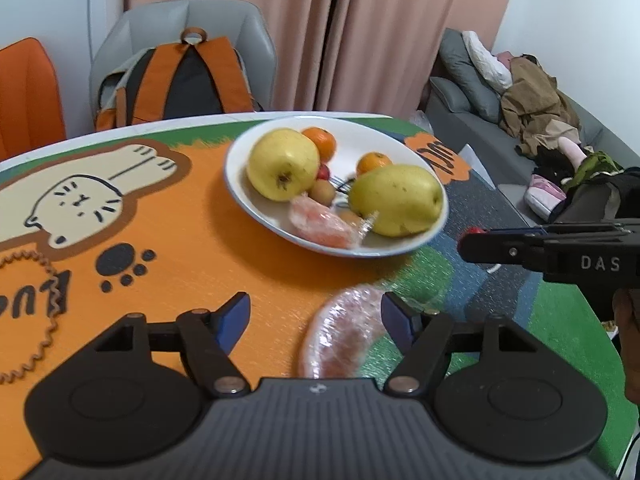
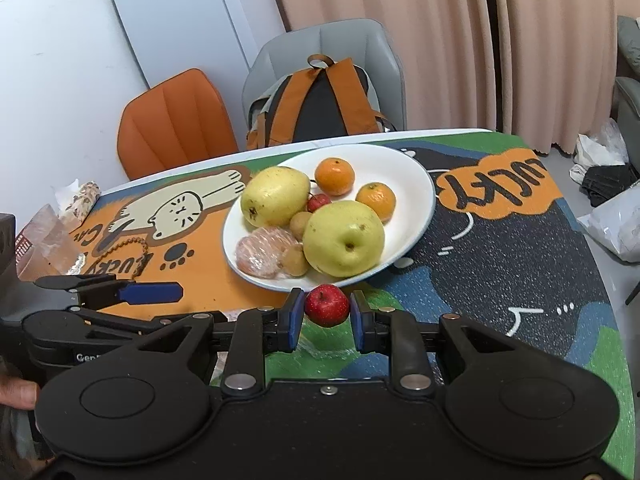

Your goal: Organize fruits

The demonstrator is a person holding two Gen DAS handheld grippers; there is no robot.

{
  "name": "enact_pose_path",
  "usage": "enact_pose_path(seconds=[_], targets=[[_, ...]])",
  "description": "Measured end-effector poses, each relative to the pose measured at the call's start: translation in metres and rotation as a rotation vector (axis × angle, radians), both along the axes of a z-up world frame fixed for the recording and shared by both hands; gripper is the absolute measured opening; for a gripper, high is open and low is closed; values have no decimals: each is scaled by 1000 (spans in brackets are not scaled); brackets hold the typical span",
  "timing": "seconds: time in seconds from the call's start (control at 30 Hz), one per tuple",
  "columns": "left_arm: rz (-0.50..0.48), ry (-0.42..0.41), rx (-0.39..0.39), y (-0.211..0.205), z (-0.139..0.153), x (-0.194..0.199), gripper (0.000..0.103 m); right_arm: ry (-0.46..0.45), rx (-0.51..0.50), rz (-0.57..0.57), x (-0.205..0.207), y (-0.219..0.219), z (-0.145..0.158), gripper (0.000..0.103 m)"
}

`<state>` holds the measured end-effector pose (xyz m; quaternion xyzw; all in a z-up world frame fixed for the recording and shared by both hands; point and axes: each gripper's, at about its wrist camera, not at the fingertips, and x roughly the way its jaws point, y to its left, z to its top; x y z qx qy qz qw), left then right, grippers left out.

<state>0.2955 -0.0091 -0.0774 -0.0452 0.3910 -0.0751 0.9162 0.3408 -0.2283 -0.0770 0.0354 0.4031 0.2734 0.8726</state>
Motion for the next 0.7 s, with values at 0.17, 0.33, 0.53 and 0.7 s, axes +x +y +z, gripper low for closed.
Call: enact_pose_path(seconds=[0.17,0.33,0.53,0.7], targets=[[-27,21,17,-13,-12,2,70,15,-2,-9,-2,-5,-7,24],[-34,58,16,-17,-23,4,62,25,-6,-15,-4,-9,-12,24],[-41,42,60,-22,-24,-1,45,29,0,-19,-6,-11,-14,24],[-28,31,9,-16,-23,-5,31,25,4,-7,-9,-8,-13,24]])
